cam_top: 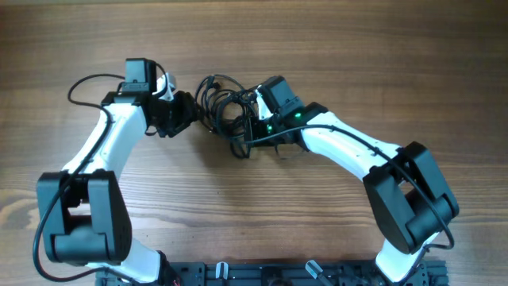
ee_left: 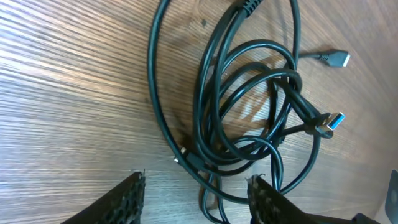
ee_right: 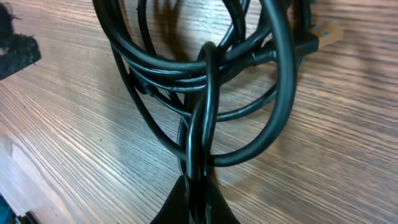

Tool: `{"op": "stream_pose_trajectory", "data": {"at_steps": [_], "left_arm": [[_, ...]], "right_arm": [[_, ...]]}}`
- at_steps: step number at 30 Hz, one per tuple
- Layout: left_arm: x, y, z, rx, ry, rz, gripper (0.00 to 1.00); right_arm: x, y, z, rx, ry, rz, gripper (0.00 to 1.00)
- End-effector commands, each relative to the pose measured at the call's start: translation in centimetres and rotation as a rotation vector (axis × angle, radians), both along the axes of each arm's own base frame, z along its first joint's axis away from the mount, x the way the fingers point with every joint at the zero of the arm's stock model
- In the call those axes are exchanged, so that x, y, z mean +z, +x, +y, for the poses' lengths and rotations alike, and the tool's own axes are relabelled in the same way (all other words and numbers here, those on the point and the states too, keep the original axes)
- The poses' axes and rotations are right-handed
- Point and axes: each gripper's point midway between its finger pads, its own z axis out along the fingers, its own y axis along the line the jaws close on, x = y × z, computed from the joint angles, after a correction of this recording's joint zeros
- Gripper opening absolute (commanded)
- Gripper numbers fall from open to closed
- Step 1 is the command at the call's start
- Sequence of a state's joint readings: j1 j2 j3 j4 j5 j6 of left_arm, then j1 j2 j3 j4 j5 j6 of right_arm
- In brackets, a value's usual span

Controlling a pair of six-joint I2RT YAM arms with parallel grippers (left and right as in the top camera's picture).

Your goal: Untangle cables

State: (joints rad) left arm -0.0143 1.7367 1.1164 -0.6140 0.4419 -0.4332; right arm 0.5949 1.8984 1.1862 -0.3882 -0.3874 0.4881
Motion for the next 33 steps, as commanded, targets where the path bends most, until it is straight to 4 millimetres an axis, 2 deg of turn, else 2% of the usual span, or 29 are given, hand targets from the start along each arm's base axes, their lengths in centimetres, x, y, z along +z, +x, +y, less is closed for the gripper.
{"op": "stream_pose_trajectory", "data": {"at_steps": [1, 4, 9, 14, 18, 21, 23, 25, 28, 30, 33], "left_arm": [[-1.5, -0.1, -1.2, -0.009, -0.008, 0.033, 0.55], [-1.8, 0.1, -2.2, -0.034, -0.009, 0.022, 0.55], [-2.4, 0.1, -3.5, -0.059, -0.011, 0.026, 0.55], [-2.3, 0.2, -3.9, -0.067, -0.013, 0.018, 0.55], [-2.3, 0.2, -3.9, -0.064, -0.014, 0.019, 0.54], [-2.3, 0.2, -4.0, -0.067, -0.023, 0.02, 0.54], [-2.1, 0.1, -4.3, -0.074, -0.042, 0.021, 0.54], [-2.1, 0.1, -4.3, -0.071, -0.043, 0.024, 0.54], [-2.1, 0.0, -4.3, -0.071, -0.043, 0.025, 0.55], [-2.2, 0.0, -4.3, -0.071, -0.042, 0.027, 0.59], [-2.2, 0.0, -4.3, -0.071, -0.042, 0.027, 0.67]], "right_arm": [[-1.7, -0.6, -1.5, 0.039, -0.027, 0.056, 0.13], [-0.8, 0.0, -2.2, 0.017, 0.049, 0.107, 0.23], [0.0, 1.5, -4.0, -0.032, 0.055, 0.125, 0.35], [1.9, 1.6, -3.4, 0.051, 0.098, 0.098, 0.4], [4.9, 3.5, -4.8, 0.044, -0.017, -0.009, 0.41], [6.7, 3.3, -4.7, 0.129, -0.028, -0.083, 0.41], [6.9, 3.0, -4.5, 0.15, -0.022, -0.084, 0.44], [8.1, 2.2, -2.6, 0.207, 0.1, -0.075, 0.36], [7.6, 1.1, -1.9, 0.336, 0.042, -0.143, 0.36], [6.0, 0.7, -2.0, 0.391, -0.13, -0.209, 0.39], [5.2, 0.3, -1.6, 0.448, -0.293, -0.295, 0.38]]}}
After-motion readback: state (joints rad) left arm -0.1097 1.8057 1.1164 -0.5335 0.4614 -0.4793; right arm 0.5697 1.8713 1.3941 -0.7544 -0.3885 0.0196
